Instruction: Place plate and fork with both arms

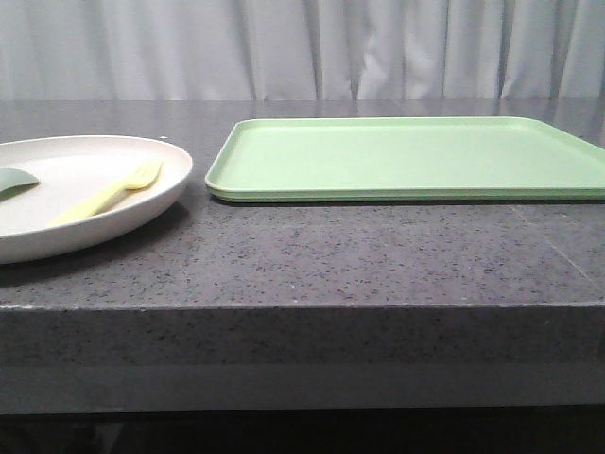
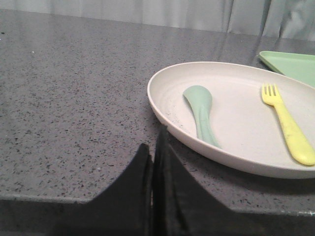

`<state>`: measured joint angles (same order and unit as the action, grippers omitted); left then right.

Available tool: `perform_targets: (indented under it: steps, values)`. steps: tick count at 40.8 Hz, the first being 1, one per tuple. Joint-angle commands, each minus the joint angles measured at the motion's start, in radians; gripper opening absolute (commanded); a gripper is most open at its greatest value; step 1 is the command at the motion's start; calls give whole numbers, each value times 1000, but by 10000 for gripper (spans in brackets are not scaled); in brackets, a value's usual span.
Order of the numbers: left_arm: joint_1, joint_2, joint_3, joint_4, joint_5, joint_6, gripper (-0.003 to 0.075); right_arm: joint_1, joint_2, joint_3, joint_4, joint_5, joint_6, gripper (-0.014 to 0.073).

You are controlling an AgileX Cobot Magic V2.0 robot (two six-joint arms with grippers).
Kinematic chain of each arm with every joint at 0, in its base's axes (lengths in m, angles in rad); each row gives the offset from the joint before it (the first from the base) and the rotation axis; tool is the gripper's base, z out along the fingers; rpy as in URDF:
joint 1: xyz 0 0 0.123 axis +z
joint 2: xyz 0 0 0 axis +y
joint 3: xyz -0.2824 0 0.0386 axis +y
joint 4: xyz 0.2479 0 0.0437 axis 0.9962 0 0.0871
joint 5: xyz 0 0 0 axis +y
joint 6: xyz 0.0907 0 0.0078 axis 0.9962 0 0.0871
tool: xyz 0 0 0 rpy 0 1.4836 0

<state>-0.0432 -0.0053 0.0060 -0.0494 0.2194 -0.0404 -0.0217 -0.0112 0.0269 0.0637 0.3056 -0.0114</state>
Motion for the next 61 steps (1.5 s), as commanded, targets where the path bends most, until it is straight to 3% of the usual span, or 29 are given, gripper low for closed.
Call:
perform_targets:
  steps: [1, 45, 56, 61]
  values:
    - [2, -20, 2, -7, -79, 0, -18, -3, -18, -3, 3, -77, -12, -69]
    - [2, -20, 2, -7, -86, 0, -18, -3, -18, -3, 3, -120, -12, -69]
    - [2, -20, 2, -7, -208, 0, -18, -3, -18, -3, 5, -283, -12, -69]
    - [2, -20, 2, -5, -327, 0, -18, -3, -18, -3, 5, -337, -12, -69]
